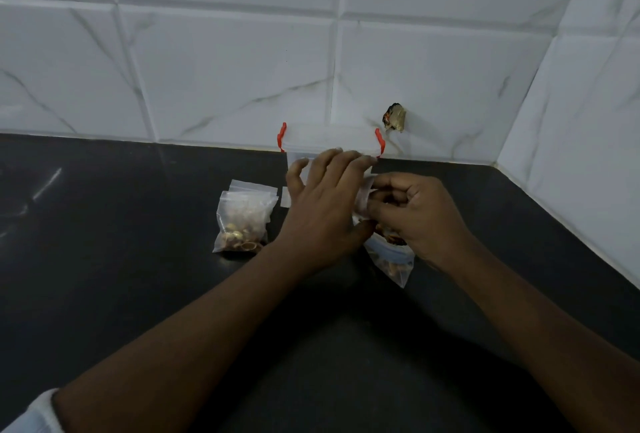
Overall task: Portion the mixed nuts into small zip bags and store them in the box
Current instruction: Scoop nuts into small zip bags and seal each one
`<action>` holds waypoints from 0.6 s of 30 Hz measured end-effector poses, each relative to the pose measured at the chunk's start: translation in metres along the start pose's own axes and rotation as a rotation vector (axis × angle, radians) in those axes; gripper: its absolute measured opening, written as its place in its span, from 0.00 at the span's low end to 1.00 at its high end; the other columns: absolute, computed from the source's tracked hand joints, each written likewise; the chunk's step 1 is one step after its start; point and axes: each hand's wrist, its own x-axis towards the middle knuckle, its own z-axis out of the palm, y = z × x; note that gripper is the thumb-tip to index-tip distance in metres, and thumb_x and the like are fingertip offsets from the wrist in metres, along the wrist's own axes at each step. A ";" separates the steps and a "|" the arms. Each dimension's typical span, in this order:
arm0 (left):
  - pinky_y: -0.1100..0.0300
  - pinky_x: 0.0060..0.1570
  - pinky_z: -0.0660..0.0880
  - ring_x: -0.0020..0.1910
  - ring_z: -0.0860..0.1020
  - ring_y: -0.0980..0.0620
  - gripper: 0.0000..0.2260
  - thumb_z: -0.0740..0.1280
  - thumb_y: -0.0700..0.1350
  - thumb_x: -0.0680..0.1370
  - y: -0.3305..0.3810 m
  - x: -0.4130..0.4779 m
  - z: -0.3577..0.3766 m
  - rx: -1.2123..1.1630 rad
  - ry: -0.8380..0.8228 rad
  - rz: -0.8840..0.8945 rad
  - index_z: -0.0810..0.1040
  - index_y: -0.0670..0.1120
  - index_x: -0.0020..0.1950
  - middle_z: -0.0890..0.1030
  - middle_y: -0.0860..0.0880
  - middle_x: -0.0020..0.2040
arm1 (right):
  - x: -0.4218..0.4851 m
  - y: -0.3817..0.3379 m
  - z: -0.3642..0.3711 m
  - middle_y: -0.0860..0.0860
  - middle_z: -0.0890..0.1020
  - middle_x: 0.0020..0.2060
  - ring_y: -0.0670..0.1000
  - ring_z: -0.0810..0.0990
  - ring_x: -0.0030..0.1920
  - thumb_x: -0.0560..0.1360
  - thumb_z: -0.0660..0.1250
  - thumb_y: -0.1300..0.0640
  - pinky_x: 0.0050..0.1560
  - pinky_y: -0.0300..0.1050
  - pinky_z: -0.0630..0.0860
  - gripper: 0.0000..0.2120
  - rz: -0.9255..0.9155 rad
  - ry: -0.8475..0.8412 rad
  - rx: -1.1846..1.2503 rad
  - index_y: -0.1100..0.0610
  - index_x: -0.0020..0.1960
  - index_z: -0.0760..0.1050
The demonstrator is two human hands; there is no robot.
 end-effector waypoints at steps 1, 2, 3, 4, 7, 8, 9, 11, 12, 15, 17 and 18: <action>0.40 0.73 0.53 0.73 0.67 0.49 0.30 0.67 0.60 0.72 -0.001 0.000 0.001 0.013 0.017 -0.006 0.70 0.52 0.72 0.74 0.53 0.69 | -0.001 -0.001 0.003 0.53 0.88 0.43 0.64 0.86 0.43 0.76 0.75 0.60 0.47 0.64 0.83 0.09 -0.011 -0.015 -0.015 0.55 0.56 0.85; 0.41 0.72 0.52 0.69 0.71 0.51 0.25 0.67 0.60 0.73 -0.001 0.001 0.000 0.017 0.029 -0.021 0.73 0.53 0.68 0.77 0.54 0.64 | -0.001 -0.003 0.004 0.53 0.88 0.43 0.62 0.86 0.42 0.76 0.75 0.60 0.48 0.62 0.84 0.08 -0.008 -0.016 -0.029 0.55 0.55 0.85; 0.42 0.72 0.52 0.64 0.74 0.52 0.21 0.68 0.58 0.74 0.000 0.002 0.000 0.002 0.030 -0.048 0.75 0.53 0.65 0.79 0.56 0.60 | -0.001 -0.005 0.003 0.52 0.88 0.42 0.57 0.87 0.41 0.77 0.75 0.61 0.46 0.58 0.85 0.07 0.007 -0.004 -0.027 0.55 0.54 0.86; 0.43 0.71 0.53 0.60 0.76 0.53 0.18 0.70 0.56 0.75 0.000 0.001 0.000 -0.031 0.027 -0.085 0.75 0.54 0.63 0.79 0.57 0.57 | 0.000 -0.007 0.000 0.52 0.88 0.41 0.52 0.86 0.39 0.77 0.74 0.62 0.43 0.53 0.85 0.06 0.024 0.028 -0.014 0.54 0.52 0.86; 0.46 0.70 0.57 0.56 0.76 0.57 0.17 0.72 0.57 0.76 -0.003 0.002 0.000 -0.130 0.021 -0.206 0.72 0.57 0.62 0.77 0.60 0.52 | 0.008 -0.005 -0.028 0.47 0.88 0.41 0.43 0.86 0.42 0.78 0.72 0.60 0.42 0.39 0.80 0.06 0.026 0.204 -0.122 0.51 0.50 0.85; 0.49 0.69 0.57 0.56 0.76 0.58 0.18 0.72 0.58 0.76 -0.005 0.002 -0.001 -0.171 0.007 -0.246 0.70 0.58 0.61 0.77 0.61 0.51 | 0.011 -0.001 -0.043 0.45 0.87 0.44 0.42 0.85 0.44 0.79 0.72 0.59 0.43 0.36 0.79 0.06 0.035 0.202 -0.275 0.50 0.52 0.84; 0.51 0.68 0.57 0.56 0.76 0.59 0.18 0.72 0.59 0.75 -0.007 0.002 -0.002 -0.220 -0.009 -0.285 0.69 0.60 0.60 0.77 0.62 0.50 | 0.013 0.005 -0.056 0.42 0.86 0.49 0.40 0.83 0.46 0.79 0.72 0.57 0.45 0.34 0.76 0.08 0.062 0.131 -0.461 0.49 0.57 0.83; 0.52 0.69 0.58 0.57 0.75 0.59 0.21 0.73 0.65 0.72 -0.011 0.003 -0.002 -0.339 -0.040 -0.385 0.69 0.61 0.58 0.77 0.62 0.49 | 0.015 0.018 -0.076 0.42 0.81 0.57 0.40 0.79 0.52 0.79 0.72 0.55 0.49 0.34 0.72 0.15 0.144 -0.141 -0.741 0.49 0.65 0.81; 0.50 0.70 0.61 0.58 0.76 0.58 0.24 0.73 0.68 0.69 -0.012 0.003 -0.001 -0.395 -0.048 -0.430 0.70 0.61 0.58 0.78 0.62 0.50 | 0.015 0.025 -0.081 0.44 0.81 0.60 0.42 0.78 0.54 0.78 0.72 0.54 0.51 0.36 0.73 0.18 0.177 -0.254 -0.802 0.49 0.67 0.79; 0.44 0.64 0.75 0.56 0.78 0.57 0.29 0.74 0.70 0.65 -0.012 0.008 0.001 -0.523 -0.024 -0.510 0.74 0.57 0.60 0.79 0.60 0.51 | 0.015 0.038 -0.080 0.47 0.83 0.61 0.43 0.79 0.54 0.78 0.71 0.56 0.52 0.39 0.73 0.17 0.183 -0.348 -0.797 0.49 0.67 0.80; 0.49 0.59 0.79 0.55 0.78 0.60 0.32 0.74 0.70 0.65 -0.009 0.017 0.001 -0.583 -0.024 -0.540 0.75 0.53 0.61 0.79 0.59 0.53 | 0.018 0.041 -0.077 0.48 0.84 0.58 0.43 0.79 0.52 0.79 0.70 0.58 0.50 0.39 0.72 0.15 0.166 -0.332 -0.854 0.51 0.65 0.81; 0.51 0.57 0.79 0.54 0.78 0.61 0.32 0.73 0.70 0.65 -0.007 0.022 0.001 -0.600 -0.025 -0.551 0.76 0.52 0.61 0.80 0.58 0.54 | 0.018 0.041 -0.076 0.48 0.84 0.57 0.43 0.79 0.50 0.80 0.69 0.59 0.49 0.38 0.72 0.13 0.151 -0.316 -0.885 0.51 0.64 0.82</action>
